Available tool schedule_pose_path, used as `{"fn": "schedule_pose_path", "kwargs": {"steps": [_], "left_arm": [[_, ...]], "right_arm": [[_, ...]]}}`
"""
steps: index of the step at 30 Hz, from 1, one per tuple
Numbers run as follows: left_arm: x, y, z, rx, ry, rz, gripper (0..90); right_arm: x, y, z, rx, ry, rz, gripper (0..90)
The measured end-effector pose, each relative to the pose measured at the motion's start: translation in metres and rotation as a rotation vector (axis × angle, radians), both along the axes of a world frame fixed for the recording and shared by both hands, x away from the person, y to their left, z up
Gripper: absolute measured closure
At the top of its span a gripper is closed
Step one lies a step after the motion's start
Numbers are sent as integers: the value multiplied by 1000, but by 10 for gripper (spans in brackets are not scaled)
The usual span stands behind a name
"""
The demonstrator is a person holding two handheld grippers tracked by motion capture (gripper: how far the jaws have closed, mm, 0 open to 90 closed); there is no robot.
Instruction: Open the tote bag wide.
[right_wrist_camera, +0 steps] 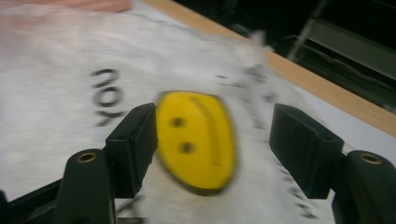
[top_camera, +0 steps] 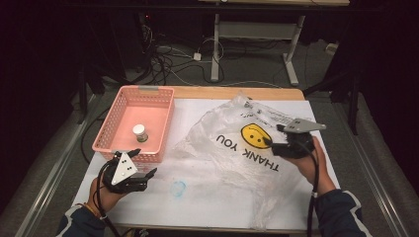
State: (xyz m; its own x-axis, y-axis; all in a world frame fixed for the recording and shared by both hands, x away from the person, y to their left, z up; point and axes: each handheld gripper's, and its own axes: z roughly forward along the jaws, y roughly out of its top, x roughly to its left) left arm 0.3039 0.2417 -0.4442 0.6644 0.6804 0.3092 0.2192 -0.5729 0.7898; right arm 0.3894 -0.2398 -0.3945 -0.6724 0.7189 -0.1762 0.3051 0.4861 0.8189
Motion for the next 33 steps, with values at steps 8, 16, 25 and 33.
{"fn": "schedule_pose_path", "kwargs": {"steps": [8,16,25,33], "left_arm": [[0,1,1,1,-8,1,198],[0,-1,0,10,-3,-4,202],[0,-1,0,13,-1,-9,199],[0,0,1,13,1,-13,199]], "right_arm": [[-30,71,-16,-84,61,239,307],[-32,99,-48,-181,145,330,317],[-20,103,-72,-226,272,351,628],[-19,103,-69,-238,282,342,900]]}}
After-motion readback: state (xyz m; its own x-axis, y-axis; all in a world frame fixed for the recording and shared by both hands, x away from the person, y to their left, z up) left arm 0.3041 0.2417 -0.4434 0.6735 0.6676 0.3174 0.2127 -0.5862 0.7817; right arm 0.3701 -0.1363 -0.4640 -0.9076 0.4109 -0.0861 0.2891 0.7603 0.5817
